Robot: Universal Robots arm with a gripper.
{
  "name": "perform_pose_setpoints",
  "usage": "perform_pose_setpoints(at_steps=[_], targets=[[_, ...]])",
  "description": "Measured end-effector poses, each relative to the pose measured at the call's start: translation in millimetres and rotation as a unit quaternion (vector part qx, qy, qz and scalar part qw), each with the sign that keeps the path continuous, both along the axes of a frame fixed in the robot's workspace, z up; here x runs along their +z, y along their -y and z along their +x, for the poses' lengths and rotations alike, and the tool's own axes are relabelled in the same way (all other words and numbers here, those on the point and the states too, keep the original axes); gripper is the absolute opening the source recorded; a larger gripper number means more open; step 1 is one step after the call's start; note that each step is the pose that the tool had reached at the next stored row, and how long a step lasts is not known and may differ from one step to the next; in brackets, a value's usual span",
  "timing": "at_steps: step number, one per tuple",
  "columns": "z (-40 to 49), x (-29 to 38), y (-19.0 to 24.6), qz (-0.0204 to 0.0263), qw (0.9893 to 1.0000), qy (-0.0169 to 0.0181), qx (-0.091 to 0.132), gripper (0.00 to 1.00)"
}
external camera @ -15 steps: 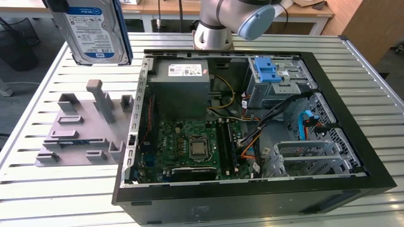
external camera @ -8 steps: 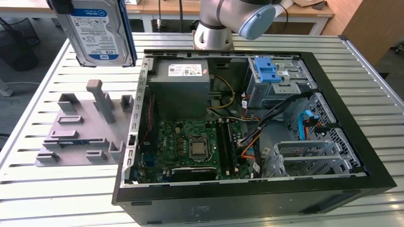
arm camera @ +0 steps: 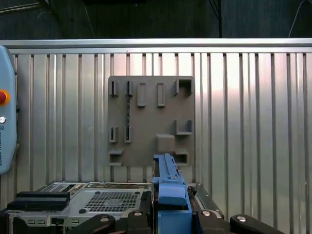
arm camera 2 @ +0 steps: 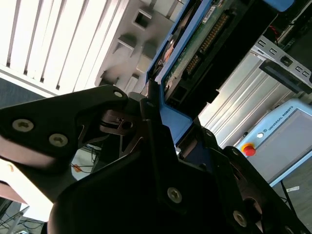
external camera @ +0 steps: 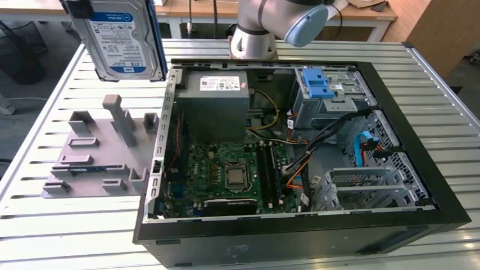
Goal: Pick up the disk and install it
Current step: 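Pick up the disk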
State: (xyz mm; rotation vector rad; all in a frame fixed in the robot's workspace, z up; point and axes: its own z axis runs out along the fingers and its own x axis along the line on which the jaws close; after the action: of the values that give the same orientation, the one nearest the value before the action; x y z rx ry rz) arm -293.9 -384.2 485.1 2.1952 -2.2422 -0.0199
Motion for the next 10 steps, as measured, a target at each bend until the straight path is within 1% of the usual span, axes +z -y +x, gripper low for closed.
perform_pose_setpoints(at_steps=[10], targets=[[11.0, 0.0, 6.2, 0.0000, 1.0000, -0.0004, 0.000, 0.36]])
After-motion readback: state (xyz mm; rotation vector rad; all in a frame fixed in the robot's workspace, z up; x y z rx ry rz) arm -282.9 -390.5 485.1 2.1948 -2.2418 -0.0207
